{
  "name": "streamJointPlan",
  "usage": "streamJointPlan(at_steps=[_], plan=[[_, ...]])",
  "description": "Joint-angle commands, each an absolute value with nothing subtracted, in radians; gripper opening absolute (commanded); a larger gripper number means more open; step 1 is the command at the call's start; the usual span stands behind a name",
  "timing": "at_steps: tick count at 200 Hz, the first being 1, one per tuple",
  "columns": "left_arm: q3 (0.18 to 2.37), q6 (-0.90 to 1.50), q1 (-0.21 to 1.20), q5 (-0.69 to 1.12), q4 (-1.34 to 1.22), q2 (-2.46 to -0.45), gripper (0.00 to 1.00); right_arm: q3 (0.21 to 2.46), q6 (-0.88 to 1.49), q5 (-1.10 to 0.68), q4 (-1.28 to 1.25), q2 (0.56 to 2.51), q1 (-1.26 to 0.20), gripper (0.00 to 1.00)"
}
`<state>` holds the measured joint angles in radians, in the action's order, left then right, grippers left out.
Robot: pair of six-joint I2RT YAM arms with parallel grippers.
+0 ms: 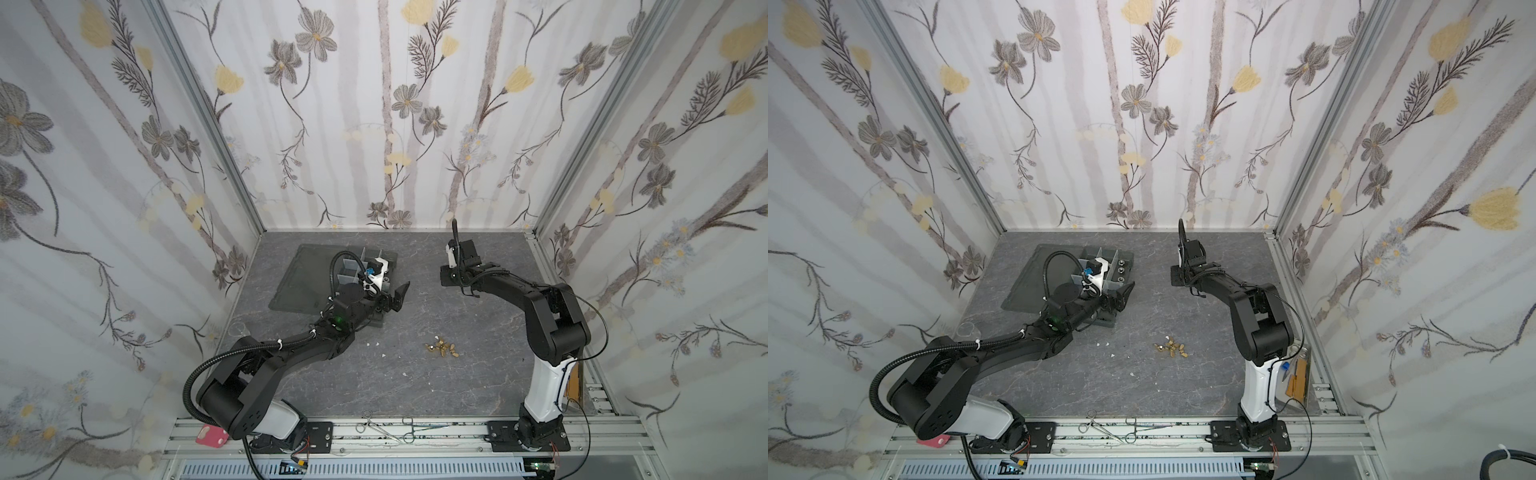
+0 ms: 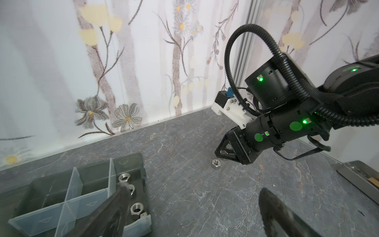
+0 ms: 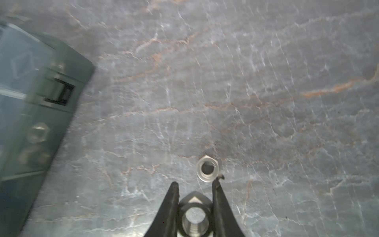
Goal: Sort the screws and nuts into containers
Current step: Pick up the nut from the top-right of the table, then place the nut into the container.
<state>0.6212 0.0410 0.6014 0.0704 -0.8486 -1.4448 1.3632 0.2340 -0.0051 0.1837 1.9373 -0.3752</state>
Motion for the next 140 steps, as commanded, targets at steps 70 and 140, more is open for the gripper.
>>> streamJointPlan(at_steps=[70,140], plan=[[0.473,0.149,0.523,-0.066,-0.917,-1.282,1.00,1.714,0.277,-0.278,0.123,2.135,-0.481,0.19],[0.463,0.162,0.516,-0.077,-0.860,-1.219,1.00,2.090,0.363,-0.237,0.119,2.446,-0.558,0.30]])
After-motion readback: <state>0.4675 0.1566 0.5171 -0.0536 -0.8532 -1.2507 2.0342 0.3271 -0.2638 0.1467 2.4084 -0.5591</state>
